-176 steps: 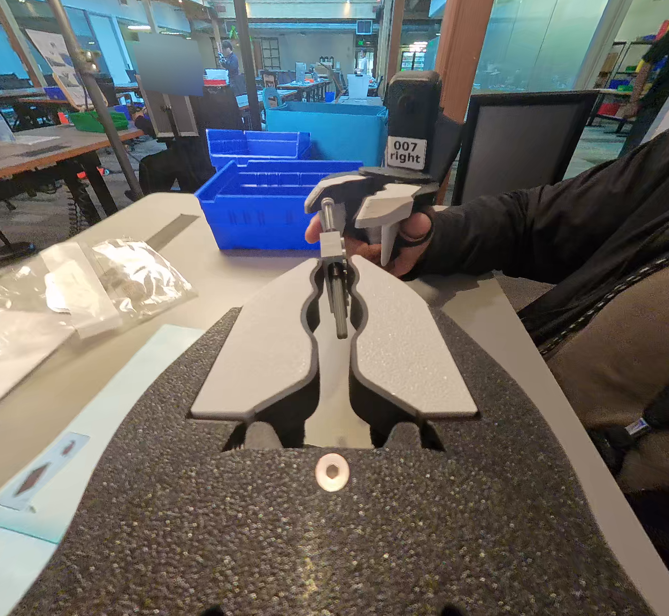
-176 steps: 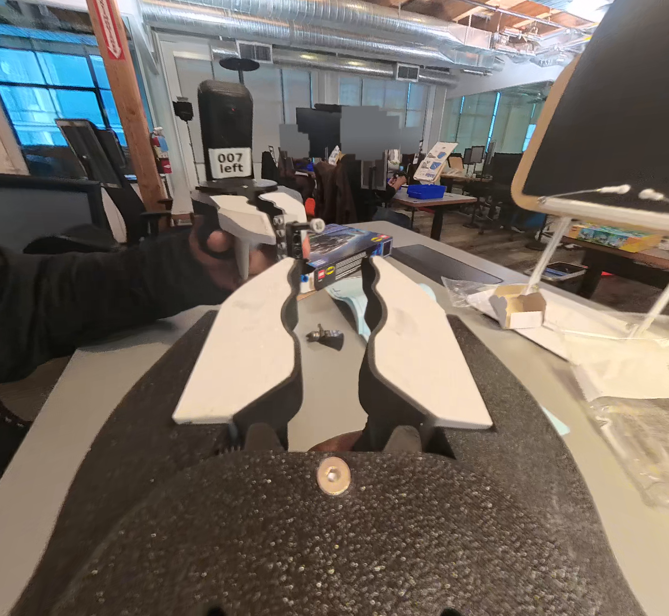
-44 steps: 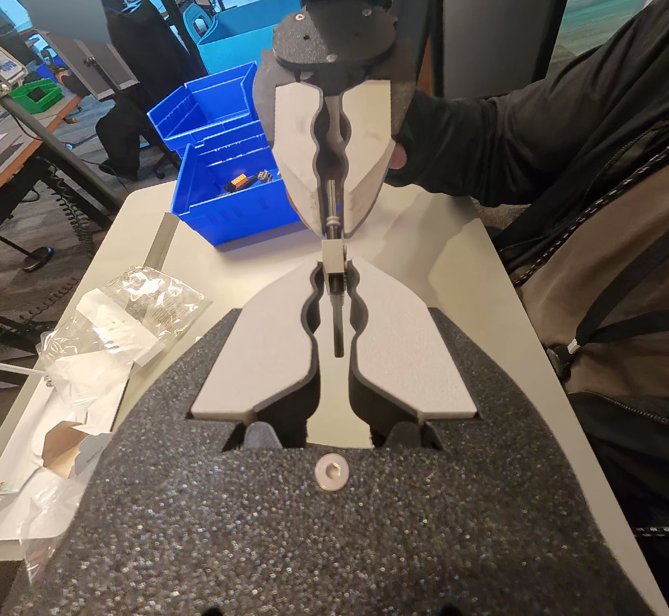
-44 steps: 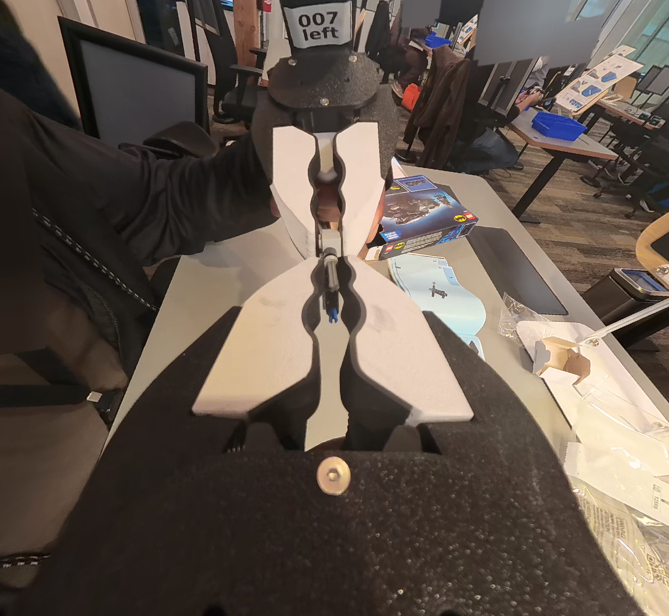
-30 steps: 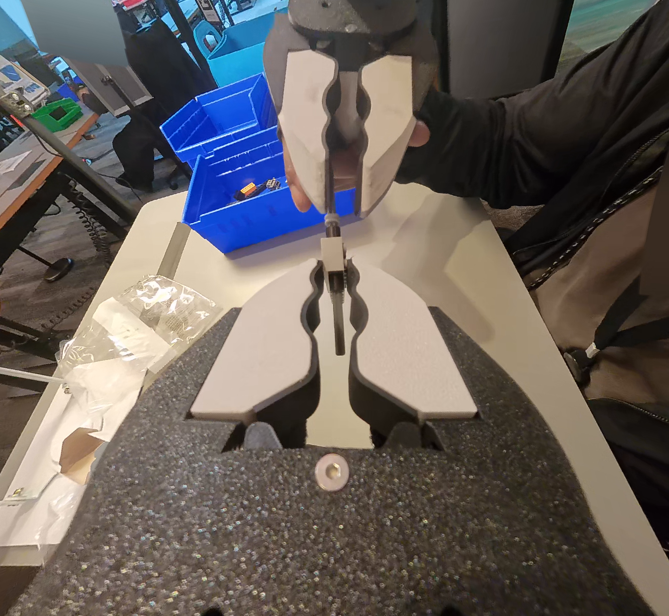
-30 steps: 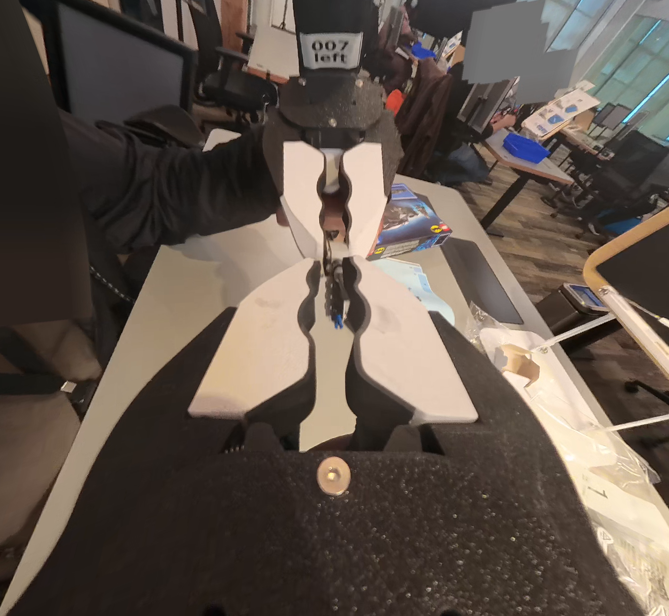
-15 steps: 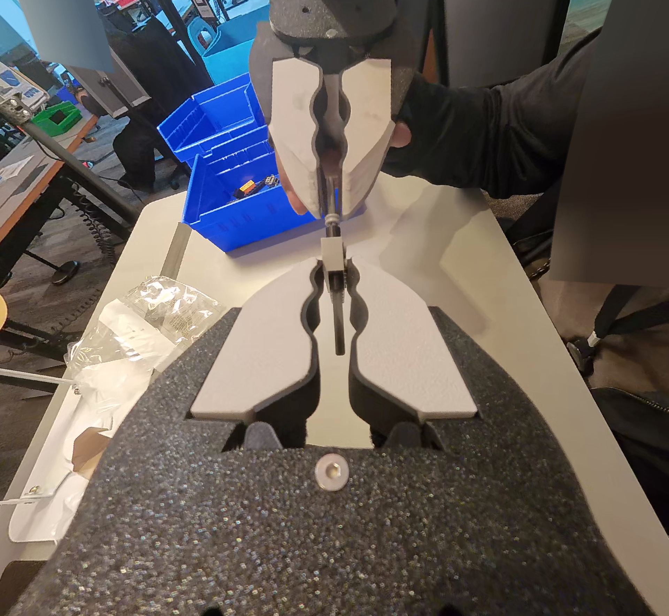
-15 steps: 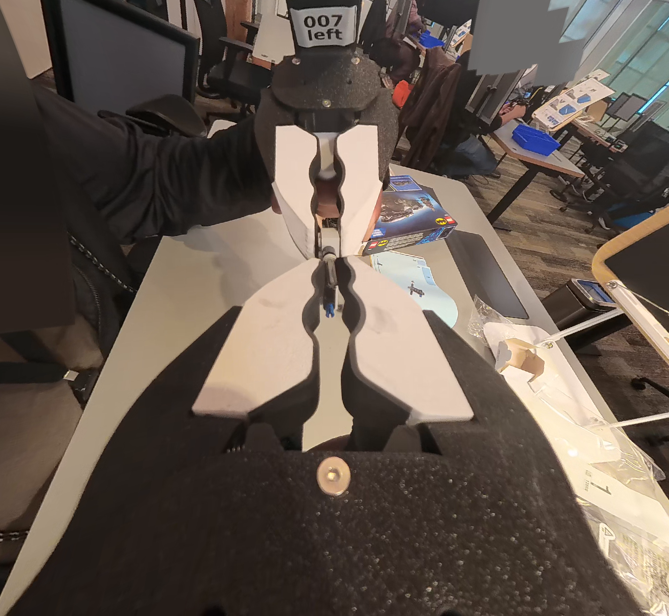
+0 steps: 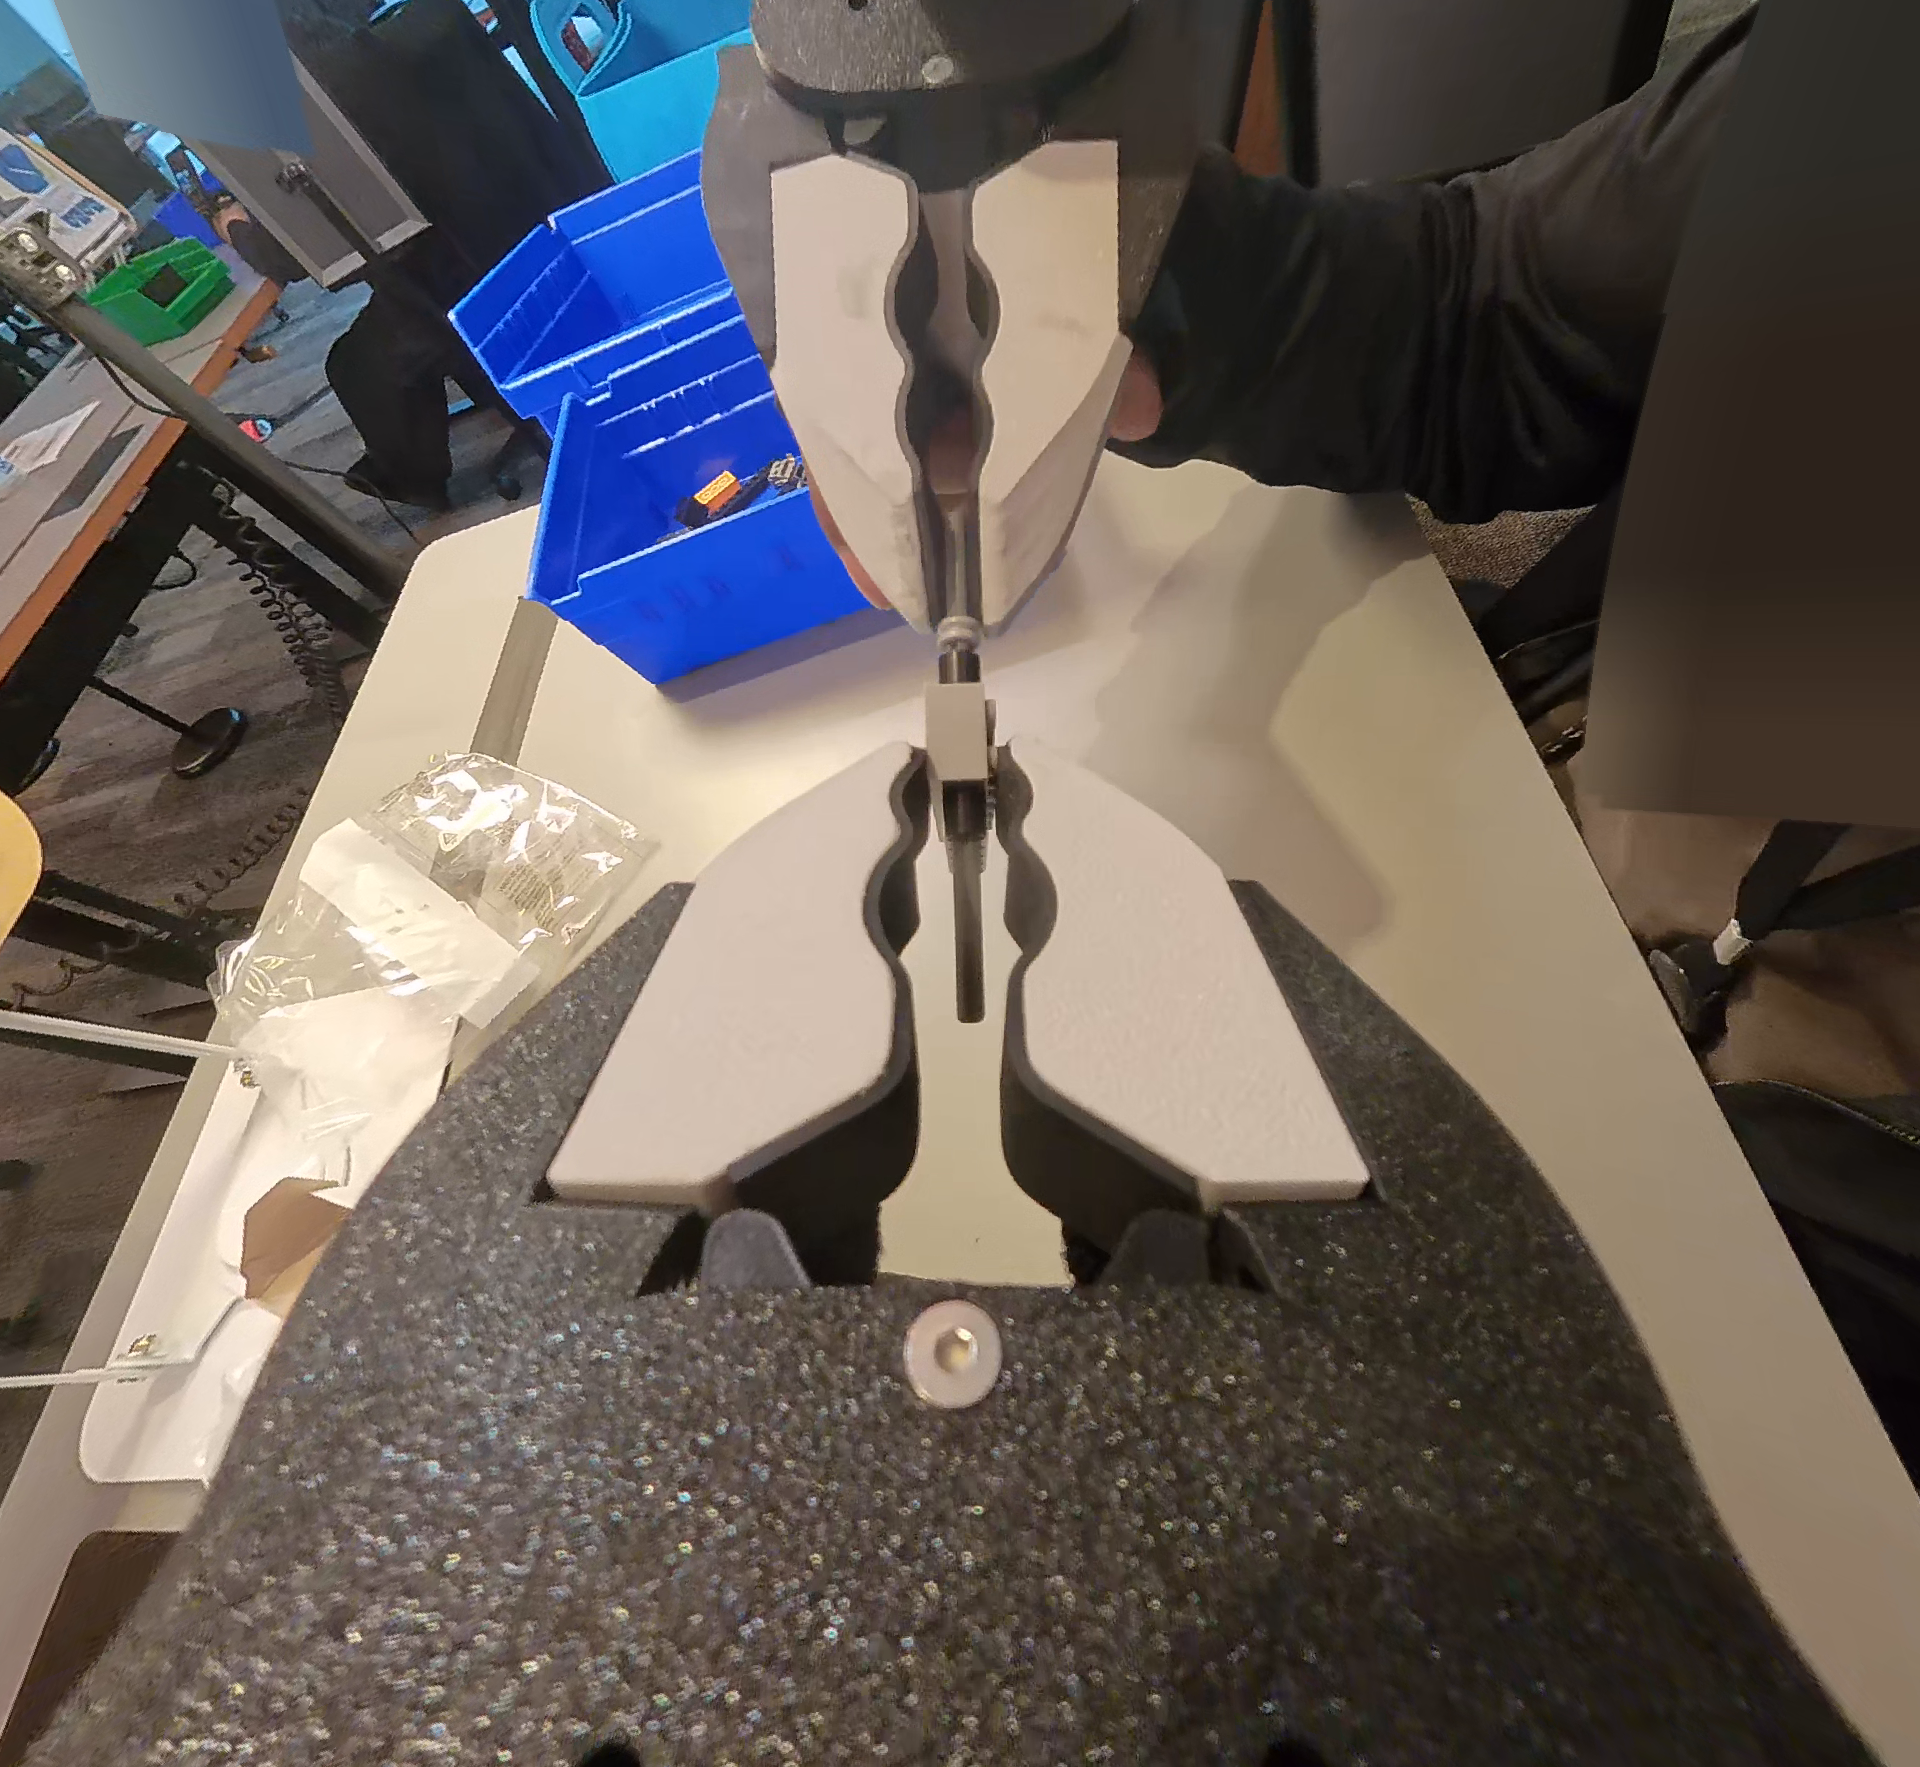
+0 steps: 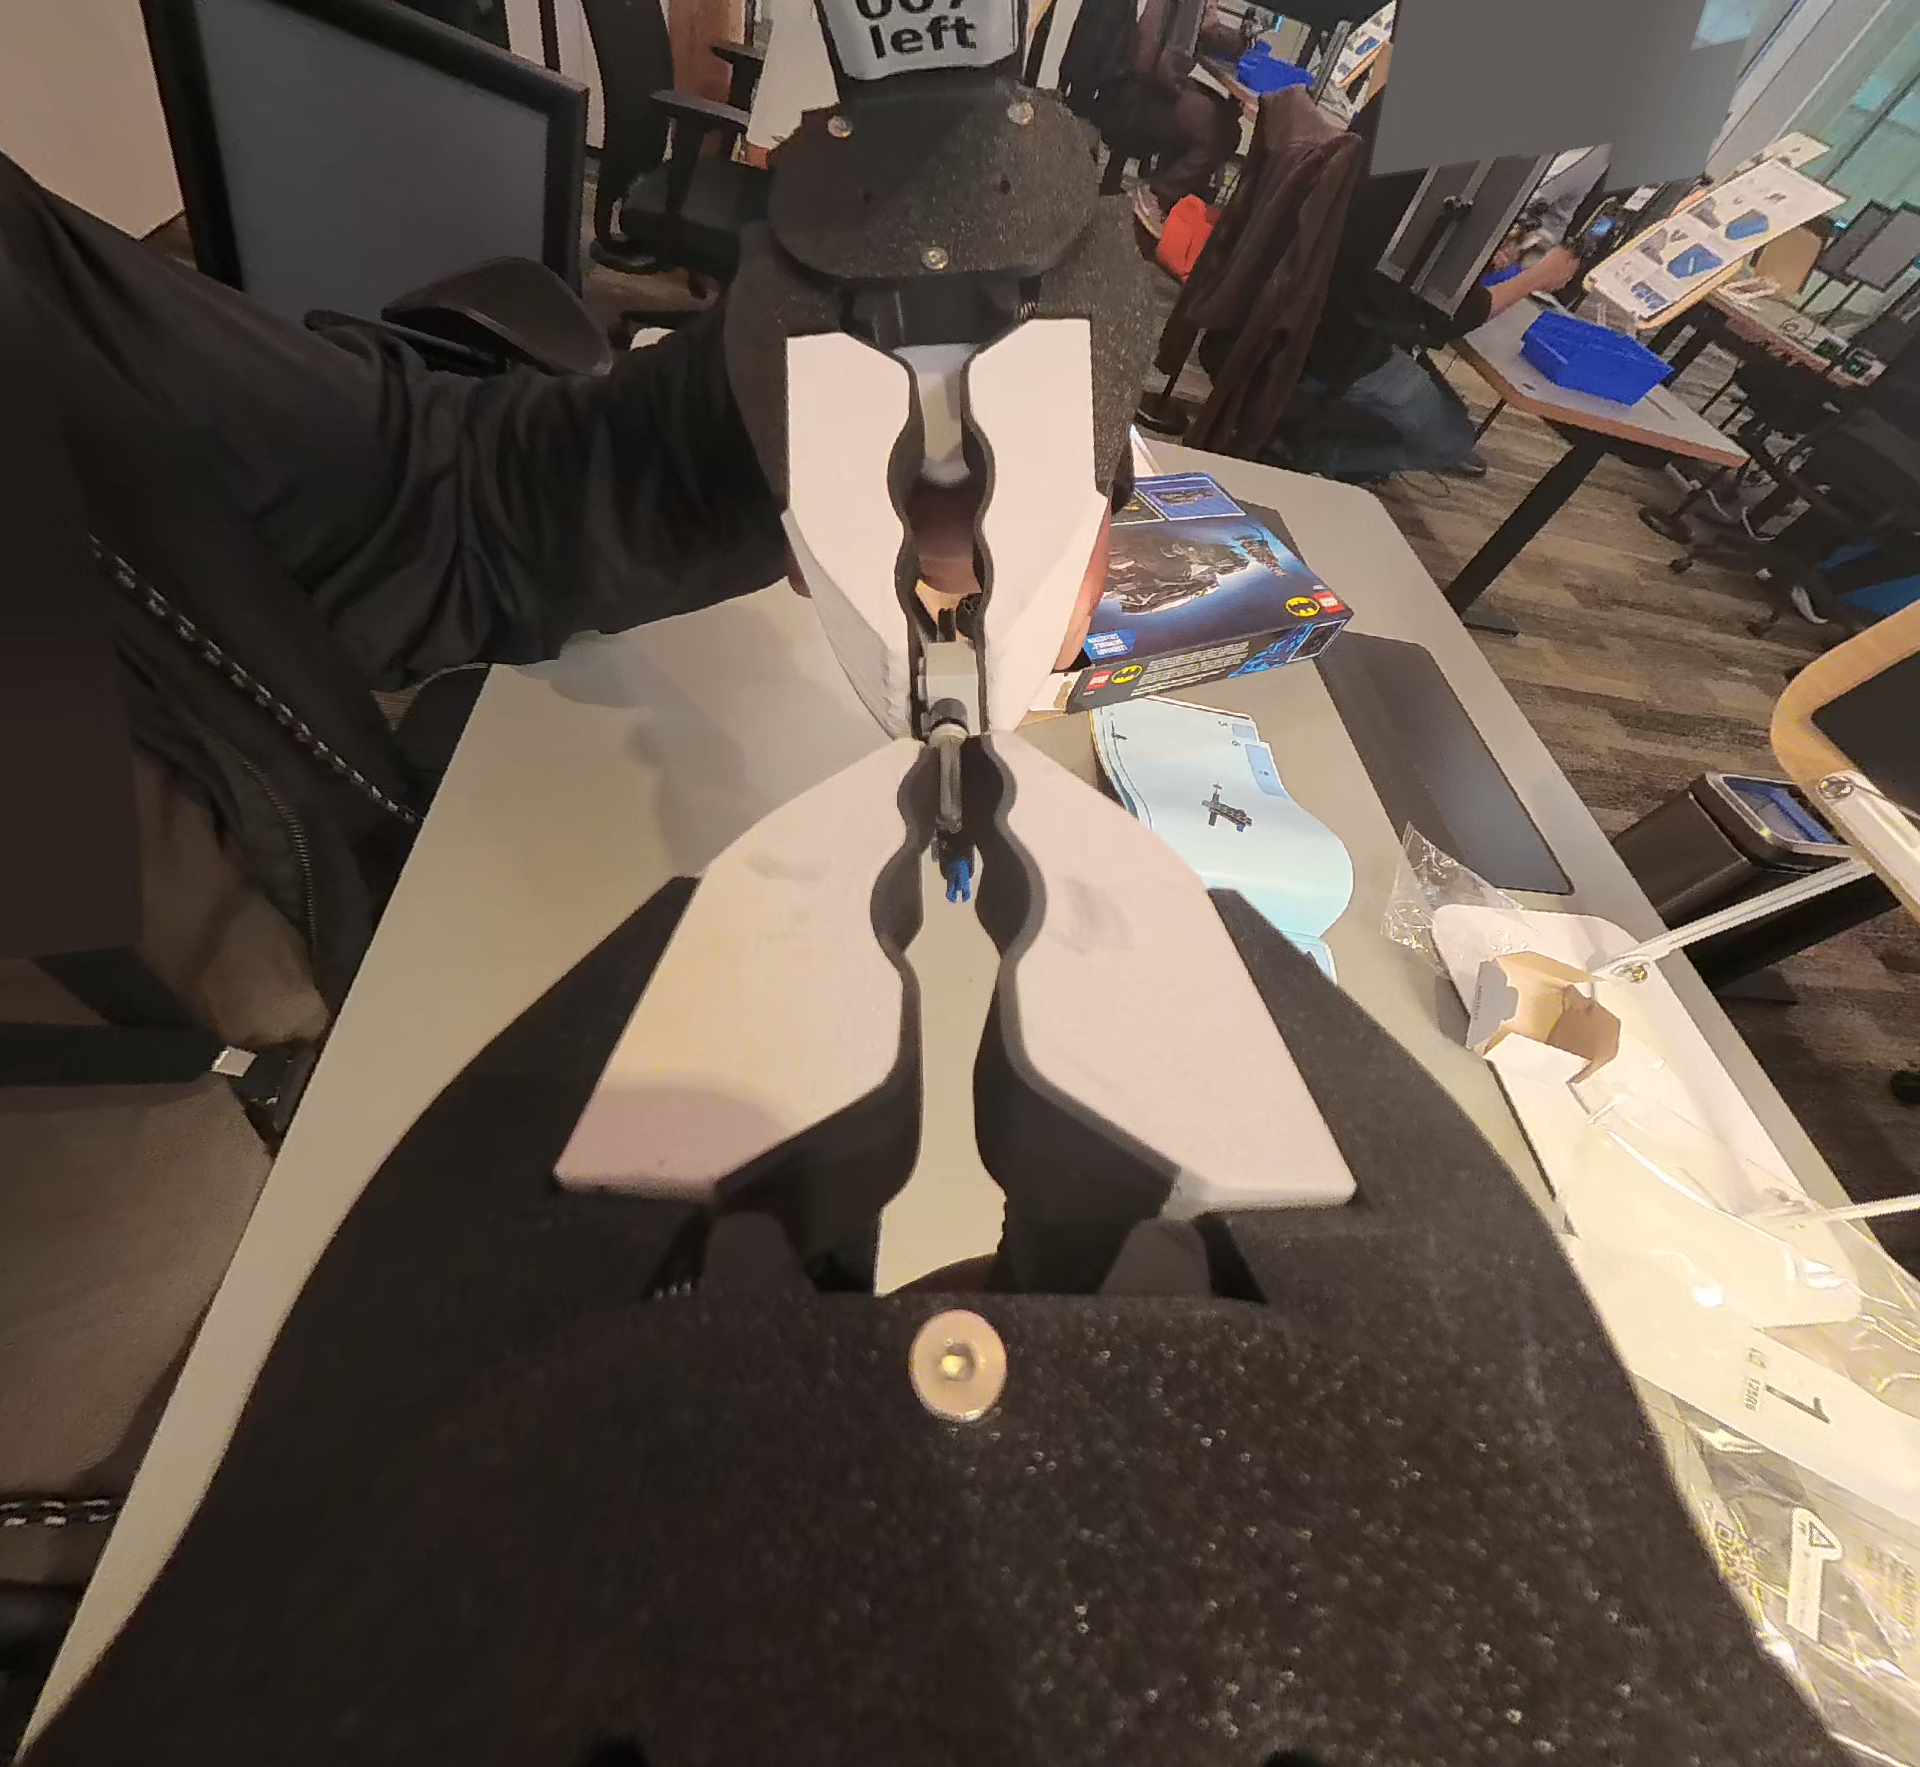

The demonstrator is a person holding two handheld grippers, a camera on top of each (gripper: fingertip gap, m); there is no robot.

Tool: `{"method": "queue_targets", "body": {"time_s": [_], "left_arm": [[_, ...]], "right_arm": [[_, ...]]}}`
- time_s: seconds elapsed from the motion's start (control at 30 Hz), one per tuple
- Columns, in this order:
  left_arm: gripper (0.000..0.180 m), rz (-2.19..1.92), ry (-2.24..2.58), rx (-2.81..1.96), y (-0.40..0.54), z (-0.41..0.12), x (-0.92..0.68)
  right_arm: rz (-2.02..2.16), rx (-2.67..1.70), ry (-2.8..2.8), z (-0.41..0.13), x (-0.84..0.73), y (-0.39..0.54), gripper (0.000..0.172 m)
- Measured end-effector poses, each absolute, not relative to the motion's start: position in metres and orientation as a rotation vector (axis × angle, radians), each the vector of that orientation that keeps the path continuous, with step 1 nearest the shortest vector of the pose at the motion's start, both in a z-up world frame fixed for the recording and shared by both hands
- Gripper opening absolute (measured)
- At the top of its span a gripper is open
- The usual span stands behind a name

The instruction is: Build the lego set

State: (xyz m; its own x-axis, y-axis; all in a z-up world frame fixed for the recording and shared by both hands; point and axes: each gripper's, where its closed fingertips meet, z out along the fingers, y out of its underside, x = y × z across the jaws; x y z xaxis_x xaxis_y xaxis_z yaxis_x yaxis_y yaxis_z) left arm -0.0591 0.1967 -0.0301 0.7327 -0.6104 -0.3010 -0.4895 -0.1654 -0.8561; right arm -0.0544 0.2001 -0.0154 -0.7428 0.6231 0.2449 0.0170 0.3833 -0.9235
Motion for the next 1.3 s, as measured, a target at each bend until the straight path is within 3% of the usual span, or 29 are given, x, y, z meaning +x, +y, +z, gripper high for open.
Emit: {"method": "queue_targets", "body": {"time_s": [1.3], "left_arm": [[0.011,-0.111,0.859,-1.867,0.203,-0.043,-0.063]], "right_arm": [[1.363,-0.606,-2.127,-0.031,-0.060,0.205,0.005]]}}
